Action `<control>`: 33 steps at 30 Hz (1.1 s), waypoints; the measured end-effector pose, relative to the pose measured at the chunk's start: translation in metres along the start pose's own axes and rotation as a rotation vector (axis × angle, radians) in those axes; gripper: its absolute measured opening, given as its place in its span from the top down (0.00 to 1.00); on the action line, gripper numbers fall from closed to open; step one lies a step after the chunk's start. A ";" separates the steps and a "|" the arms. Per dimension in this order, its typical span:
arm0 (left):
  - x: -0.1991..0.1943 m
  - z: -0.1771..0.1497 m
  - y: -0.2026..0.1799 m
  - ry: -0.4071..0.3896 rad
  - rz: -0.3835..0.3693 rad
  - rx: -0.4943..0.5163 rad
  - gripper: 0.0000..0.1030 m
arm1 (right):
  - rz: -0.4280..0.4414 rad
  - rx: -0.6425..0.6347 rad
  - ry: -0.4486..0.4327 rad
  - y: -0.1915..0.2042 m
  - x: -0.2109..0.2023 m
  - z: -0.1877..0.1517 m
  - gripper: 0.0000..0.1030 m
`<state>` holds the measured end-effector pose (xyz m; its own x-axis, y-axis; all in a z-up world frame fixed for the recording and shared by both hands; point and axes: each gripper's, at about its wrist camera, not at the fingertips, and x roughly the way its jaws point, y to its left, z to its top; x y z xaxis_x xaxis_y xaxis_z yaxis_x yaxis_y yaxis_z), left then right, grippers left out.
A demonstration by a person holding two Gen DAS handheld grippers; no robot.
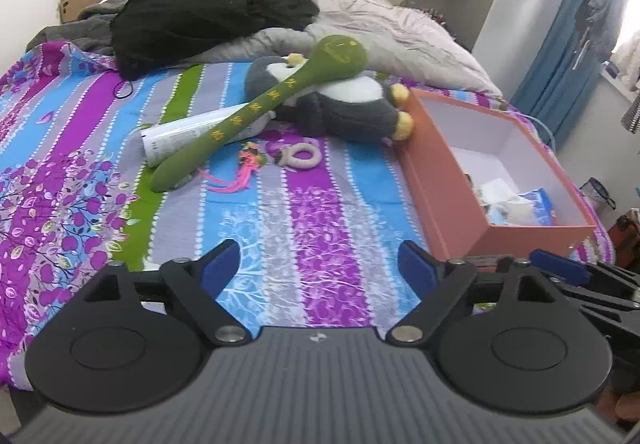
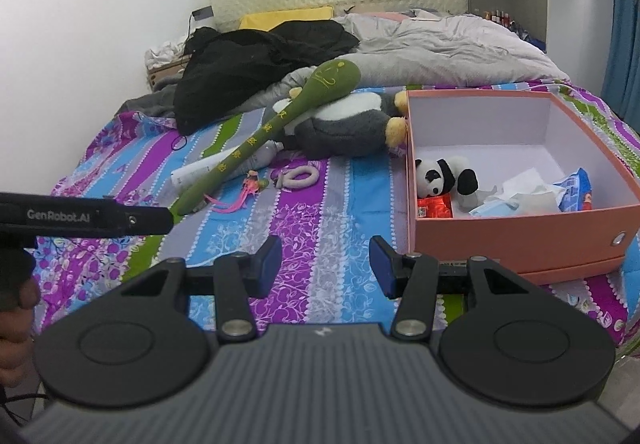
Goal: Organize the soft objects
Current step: 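Move the left tool to the pink tassel ornament while the right tool approaches the white rope ring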
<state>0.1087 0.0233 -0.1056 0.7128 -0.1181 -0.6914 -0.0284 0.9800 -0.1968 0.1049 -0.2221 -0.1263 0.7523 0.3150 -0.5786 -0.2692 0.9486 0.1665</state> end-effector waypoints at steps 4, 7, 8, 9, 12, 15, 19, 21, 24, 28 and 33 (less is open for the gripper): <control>0.015 0.005 0.008 -0.007 0.022 0.015 0.03 | 0.002 -0.009 0.013 0.002 0.015 0.002 0.50; 0.031 0.009 0.016 -0.010 0.066 0.009 0.00 | 0.002 -0.028 0.025 0.005 0.029 0.006 0.45; 0.037 0.010 0.019 -0.010 0.077 0.005 0.00 | 0.001 -0.034 0.025 0.005 0.035 0.007 0.41; 0.042 0.011 0.023 -0.011 0.088 0.001 0.00 | -0.003 -0.039 0.029 0.006 0.041 0.008 0.36; 0.062 0.015 0.034 -0.001 0.138 -0.003 0.00 | 0.003 -0.056 0.045 0.010 0.060 0.012 0.36; 0.086 0.020 0.048 0.023 0.173 -0.005 0.00 | 0.014 -0.066 0.066 0.012 0.084 0.016 0.36; 0.116 0.025 0.067 0.040 0.182 -0.026 0.00 | 0.031 -0.068 0.094 0.017 0.118 0.022 0.36; 0.128 0.027 0.074 0.031 0.190 -0.031 0.00 | 0.031 -0.063 0.101 0.018 0.136 0.027 0.36; 0.145 0.032 0.081 0.020 0.176 -0.042 0.00 | 0.034 -0.054 0.111 0.020 0.161 0.034 0.36; 0.167 0.038 0.090 0.006 0.141 -0.073 0.01 | 0.034 -0.027 0.132 0.017 0.195 0.043 0.36; 0.193 0.046 0.095 0.009 0.088 -0.093 0.11 | 0.054 -0.002 0.161 0.015 0.235 0.049 0.36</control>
<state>0.2764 0.1012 -0.2258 0.6983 -0.0346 -0.7149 -0.1551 0.9678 -0.1984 0.3072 -0.1321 -0.2209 0.6309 0.3562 -0.6893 -0.3078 0.9304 0.1990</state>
